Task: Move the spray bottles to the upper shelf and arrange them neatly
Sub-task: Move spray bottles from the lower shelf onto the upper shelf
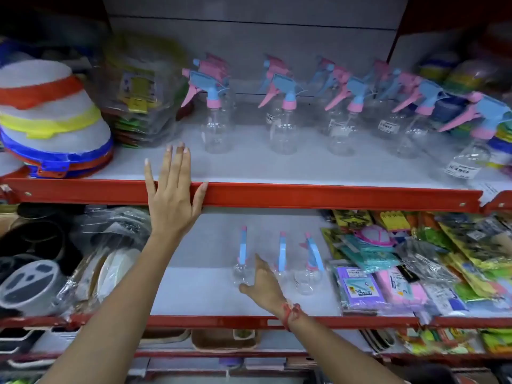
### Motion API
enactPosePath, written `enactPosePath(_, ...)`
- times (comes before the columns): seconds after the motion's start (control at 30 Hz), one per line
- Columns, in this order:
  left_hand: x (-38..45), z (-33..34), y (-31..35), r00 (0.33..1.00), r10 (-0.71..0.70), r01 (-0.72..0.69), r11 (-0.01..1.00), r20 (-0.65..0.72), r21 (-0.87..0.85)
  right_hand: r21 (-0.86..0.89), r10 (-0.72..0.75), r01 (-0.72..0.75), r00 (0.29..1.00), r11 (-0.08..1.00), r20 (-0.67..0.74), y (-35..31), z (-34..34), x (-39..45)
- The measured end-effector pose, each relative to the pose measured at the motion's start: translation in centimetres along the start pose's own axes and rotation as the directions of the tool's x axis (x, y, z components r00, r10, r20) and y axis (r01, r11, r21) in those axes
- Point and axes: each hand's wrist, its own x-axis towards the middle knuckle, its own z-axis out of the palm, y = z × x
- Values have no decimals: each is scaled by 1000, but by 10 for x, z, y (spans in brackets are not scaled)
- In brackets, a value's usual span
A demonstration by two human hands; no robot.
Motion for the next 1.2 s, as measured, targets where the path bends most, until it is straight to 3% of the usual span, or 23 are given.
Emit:
enactPosePath(0.2,0,14,-5,992,46,-44,999,-117,24,-12,124,-125,991,992,-45,-3,20,36)
enactPosePath(0.43,0,19,-8,982,79,-73,997,-173,40,-5,82,-83,995,997,-50,8,23,42)
enactPosePath(0.63,-1,18,-7,984,59,-53,998,-167,39,93,-67,74,995,993,-80,-4,0,0)
enactPosePath(0.97,-1,12,-5,991,41,-37,999,-125,37,101,-306,310,950,945,-55,-62,-89,-74)
enactPosePath(1.2,-1,9,-4,992,34,-29,999,-125,40,132,-442,475,870,870,-220,-121,-152,-86)
